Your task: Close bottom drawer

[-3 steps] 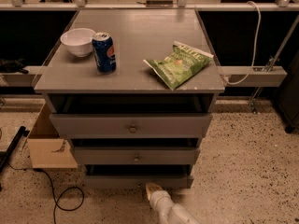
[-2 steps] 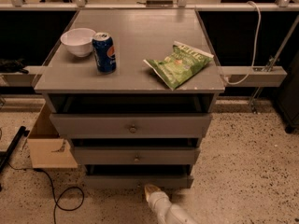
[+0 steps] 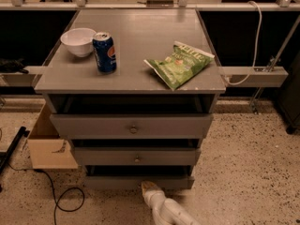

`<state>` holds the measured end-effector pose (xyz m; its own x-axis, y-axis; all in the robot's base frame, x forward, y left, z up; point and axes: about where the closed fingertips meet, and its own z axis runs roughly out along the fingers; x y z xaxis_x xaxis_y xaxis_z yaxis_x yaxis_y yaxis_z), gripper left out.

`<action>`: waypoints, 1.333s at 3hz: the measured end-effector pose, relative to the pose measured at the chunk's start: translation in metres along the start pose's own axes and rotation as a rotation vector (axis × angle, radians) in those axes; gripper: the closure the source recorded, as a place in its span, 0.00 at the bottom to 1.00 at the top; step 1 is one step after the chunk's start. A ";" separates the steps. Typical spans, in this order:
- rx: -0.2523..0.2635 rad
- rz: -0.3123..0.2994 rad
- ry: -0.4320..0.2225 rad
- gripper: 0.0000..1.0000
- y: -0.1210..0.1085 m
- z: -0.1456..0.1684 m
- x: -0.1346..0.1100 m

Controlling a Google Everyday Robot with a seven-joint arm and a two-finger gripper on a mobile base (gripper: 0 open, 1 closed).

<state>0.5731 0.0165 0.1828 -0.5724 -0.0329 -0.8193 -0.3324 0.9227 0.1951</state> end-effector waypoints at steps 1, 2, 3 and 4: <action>0.009 -0.005 0.015 1.00 0.001 0.011 0.000; 0.023 -0.017 0.010 1.00 0.005 0.028 -0.010; 0.031 -0.020 -0.025 1.00 0.014 0.036 -0.022; 0.031 -0.009 -0.028 1.00 0.009 0.028 -0.021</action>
Offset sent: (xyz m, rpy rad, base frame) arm 0.0543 0.0318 -0.0066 -0.0553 -0.0143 -0.0203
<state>0.6035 0.0360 0.1866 -0.5483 -0.0309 -0.8357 -0.3134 0.9341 0.1711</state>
